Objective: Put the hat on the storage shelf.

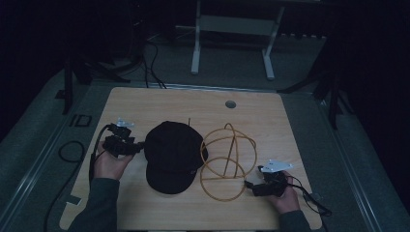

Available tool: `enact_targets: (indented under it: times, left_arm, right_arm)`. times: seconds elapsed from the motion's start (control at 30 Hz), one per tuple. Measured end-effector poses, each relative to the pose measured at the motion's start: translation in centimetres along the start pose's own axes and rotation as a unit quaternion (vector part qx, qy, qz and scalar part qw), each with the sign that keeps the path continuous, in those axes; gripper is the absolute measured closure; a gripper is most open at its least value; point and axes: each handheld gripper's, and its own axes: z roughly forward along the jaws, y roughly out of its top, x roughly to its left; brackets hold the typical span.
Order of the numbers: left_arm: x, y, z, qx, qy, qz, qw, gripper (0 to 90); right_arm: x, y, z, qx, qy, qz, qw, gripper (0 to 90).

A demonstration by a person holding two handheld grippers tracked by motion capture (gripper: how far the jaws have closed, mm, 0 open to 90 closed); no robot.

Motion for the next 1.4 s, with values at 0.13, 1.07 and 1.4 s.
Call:
enact_targets:
  times: [0.13, 1.07, 1.4]
  left_arm:
    - [-0.4, 0.4, -0.3, 0.0, -0.004, 0.005, 1.0, 51.0]
    - [-2.4, 2.2, -0.5, 0.019, -0.044, 0.043, 0.9979, 47.2]
    - [-3.3, 2.8, -0.4, 0.023, -0.052, 0.051, 0.9971, 46.8]
  right_arm:
    - [0.0, 0.0, 0.0, -0.001, 0.0, -0.001, 1.0, 14.2]
    - [0.0, 0.0, 0.0, 0.0, 0.0, 0.0, 1.0, 14.2]
    - [0.0, 0.0, 0.0, 0.0, 0.0, 0.0, 1.0, 14.2]
